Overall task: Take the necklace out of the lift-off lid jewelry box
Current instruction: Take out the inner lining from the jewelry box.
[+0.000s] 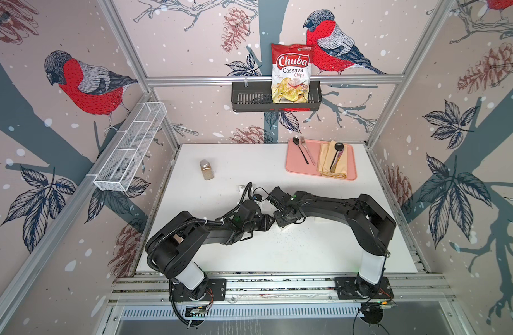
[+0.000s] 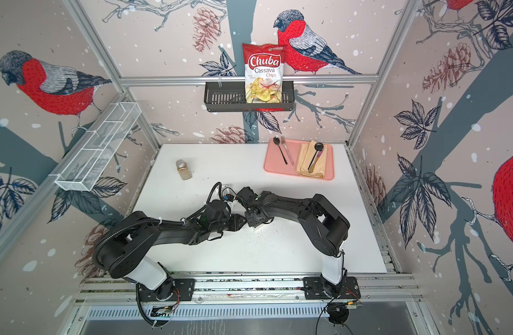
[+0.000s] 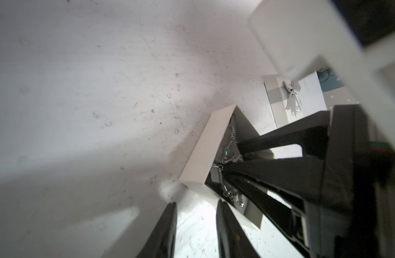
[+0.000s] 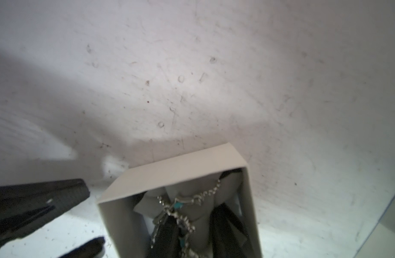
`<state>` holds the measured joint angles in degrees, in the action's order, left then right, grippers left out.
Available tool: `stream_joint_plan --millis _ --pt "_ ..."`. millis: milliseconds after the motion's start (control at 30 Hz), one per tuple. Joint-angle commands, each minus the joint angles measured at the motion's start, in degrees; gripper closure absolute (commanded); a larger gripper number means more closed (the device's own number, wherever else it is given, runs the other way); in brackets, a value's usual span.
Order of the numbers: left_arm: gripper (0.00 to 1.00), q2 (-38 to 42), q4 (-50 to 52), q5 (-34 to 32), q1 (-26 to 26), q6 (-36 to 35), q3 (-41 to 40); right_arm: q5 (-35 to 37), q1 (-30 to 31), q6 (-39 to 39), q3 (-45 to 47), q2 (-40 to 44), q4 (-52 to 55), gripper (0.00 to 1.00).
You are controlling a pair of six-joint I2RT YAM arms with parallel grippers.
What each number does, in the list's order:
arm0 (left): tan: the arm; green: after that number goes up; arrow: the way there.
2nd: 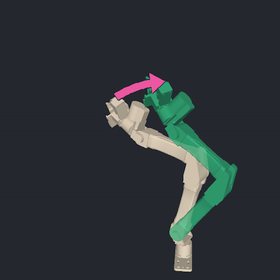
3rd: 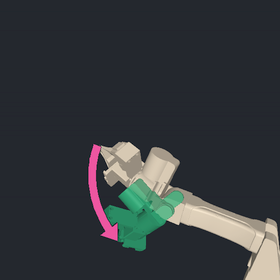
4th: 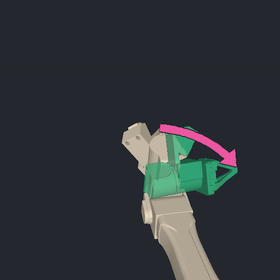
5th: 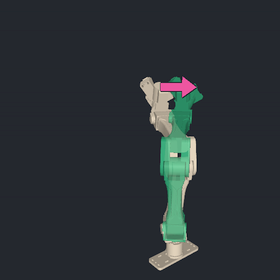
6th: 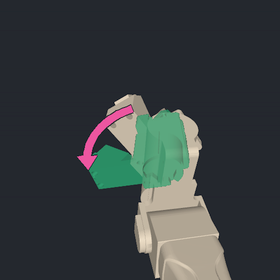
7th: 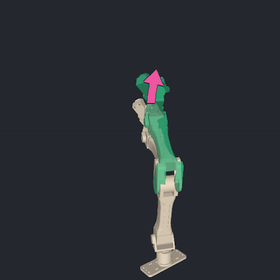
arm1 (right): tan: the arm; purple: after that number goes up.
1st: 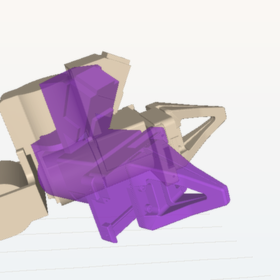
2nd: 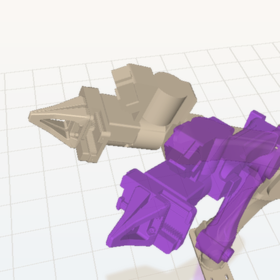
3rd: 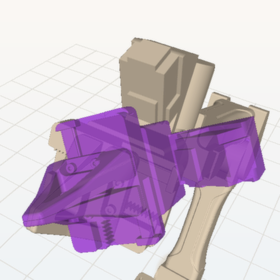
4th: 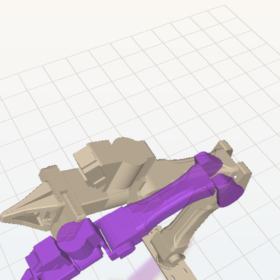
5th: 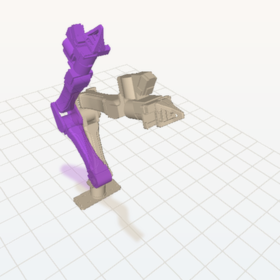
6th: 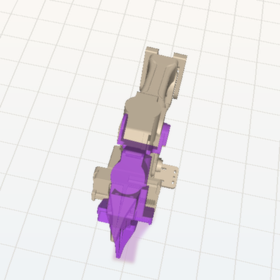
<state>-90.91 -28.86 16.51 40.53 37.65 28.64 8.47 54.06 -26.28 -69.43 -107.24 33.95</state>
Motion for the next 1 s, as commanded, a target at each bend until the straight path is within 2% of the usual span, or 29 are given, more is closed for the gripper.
stream_joint_plan --millis 0,433,567,733,967 --pt "0.65 -0.07 0.51 -0.10 -0.20 0.62 0.49 1.46 0.17 0.36 -0.61 1.22 1.39 0.80" --pt "0.65 0.63 0.10 -0.57 -0.54 0.85 1.77 2.19 0.08 -0.93 -1.24 5.02 2.61 0.82" --pt "0.62 2.01 -0.79 -0.80 -0.64 0.85 1.24 2.77 -0.09 -1.66 -1.11 6.73 2.83 0.82" --pt "0.56 6.39 1.13 -1.89 -0.63 -2.54 1.12 2.97 -0.78 -2.46 -1.02 9.67 2.44 0.82" --pt "0.50 16.95 4.21 -4.62 -1.22 -10.10 0.22 0.53 -2.37 -3.83 -2.48 14.51 1.66 0.82"
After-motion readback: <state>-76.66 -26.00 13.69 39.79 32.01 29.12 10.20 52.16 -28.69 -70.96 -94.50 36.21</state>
